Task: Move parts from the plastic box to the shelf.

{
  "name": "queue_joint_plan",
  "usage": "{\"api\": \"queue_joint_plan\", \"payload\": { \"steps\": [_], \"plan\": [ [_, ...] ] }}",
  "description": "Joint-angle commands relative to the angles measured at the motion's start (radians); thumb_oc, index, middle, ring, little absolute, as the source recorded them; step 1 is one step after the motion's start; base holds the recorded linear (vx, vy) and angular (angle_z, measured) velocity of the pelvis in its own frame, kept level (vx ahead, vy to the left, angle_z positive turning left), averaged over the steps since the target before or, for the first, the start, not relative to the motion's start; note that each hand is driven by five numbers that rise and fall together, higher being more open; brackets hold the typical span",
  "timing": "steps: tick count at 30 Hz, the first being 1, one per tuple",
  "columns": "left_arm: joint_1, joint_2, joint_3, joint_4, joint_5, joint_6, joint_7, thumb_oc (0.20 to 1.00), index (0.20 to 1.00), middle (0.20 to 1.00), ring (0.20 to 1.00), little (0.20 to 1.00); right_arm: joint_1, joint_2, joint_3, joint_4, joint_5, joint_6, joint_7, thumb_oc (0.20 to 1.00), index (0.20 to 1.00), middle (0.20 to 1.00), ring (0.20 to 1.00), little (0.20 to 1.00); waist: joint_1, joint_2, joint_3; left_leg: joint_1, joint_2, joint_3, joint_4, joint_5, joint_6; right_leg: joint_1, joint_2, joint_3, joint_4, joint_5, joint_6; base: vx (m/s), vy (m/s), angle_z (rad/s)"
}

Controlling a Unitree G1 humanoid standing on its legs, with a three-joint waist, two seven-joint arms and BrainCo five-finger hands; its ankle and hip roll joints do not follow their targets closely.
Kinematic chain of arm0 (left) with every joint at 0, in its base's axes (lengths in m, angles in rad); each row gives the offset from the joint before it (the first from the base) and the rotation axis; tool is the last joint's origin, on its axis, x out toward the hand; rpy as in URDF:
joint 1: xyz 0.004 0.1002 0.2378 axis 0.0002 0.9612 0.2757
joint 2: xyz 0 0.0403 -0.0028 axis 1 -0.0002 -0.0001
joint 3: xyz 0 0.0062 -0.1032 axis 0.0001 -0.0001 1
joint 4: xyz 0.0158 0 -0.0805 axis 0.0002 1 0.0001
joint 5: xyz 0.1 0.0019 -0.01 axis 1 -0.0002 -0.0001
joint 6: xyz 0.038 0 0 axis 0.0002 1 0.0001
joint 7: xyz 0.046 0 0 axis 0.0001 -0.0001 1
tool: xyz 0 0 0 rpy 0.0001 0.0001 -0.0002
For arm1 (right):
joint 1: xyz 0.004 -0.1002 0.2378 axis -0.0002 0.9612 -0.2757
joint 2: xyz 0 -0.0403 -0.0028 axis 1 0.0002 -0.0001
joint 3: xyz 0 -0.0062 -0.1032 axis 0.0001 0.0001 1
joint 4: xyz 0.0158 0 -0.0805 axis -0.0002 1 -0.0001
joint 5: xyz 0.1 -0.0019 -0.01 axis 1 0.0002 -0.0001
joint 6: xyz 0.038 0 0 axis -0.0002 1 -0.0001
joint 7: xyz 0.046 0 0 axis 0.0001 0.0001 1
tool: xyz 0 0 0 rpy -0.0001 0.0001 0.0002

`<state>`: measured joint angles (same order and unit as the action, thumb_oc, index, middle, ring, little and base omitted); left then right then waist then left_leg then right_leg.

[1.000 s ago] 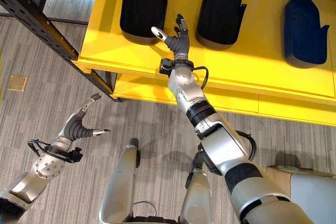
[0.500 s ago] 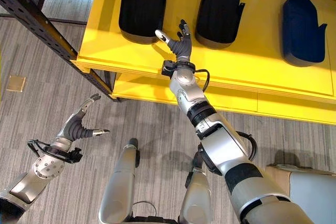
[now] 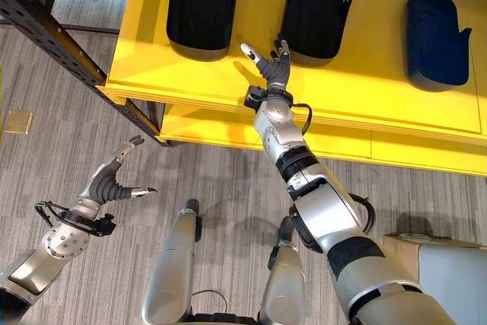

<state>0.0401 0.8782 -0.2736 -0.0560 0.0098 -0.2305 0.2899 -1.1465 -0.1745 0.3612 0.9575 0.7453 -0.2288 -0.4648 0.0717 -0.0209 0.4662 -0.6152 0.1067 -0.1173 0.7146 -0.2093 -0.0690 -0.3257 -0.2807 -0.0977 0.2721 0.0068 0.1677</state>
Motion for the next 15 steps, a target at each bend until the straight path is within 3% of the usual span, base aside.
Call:
{"api": "queue_joint_plan", "payload": {
  "steps": [1, 15],
  "plan": [
    [0.024, 0.017, 0.002, -0.105, -0.03, -0.063, 0.025, 1.0, 1.0, 1.0, 1.0, 1.0, -0.121, -0.046, -0.059, 0.036, 0.028, -0.07, 0.002, 1.0, 1.0, 1.0, 1.0, 1.0, 0.025, 0.025, 0.0, 0.042, 0.007, 0.038, -0.18, 0.12, 0.02, -0.041, 0.007, 0.039, 0.189, -0.095, -0.03, 0.0, 0.0, 0.0],
    [0.031, 0.021, 0.006, -0.106, -0.034, -0.061, 0.025, 1.0, 1.0, 1.0, 1.0, 1.0, -0.123, -0.064, -0.061, 0.055, 0.035, -0.078, -0.004, 1.0, 1.0, 1.0, 1.0, 1.0, 0.021, 0.03, 0.0, 0.03, 0.009, 0.039, -0.171, 0.119, 0.021, -0.052, 0.007, 0.038, 0.2, -0.099, -0.032, 0.0, 0.0, 0.0]
  ]
}}
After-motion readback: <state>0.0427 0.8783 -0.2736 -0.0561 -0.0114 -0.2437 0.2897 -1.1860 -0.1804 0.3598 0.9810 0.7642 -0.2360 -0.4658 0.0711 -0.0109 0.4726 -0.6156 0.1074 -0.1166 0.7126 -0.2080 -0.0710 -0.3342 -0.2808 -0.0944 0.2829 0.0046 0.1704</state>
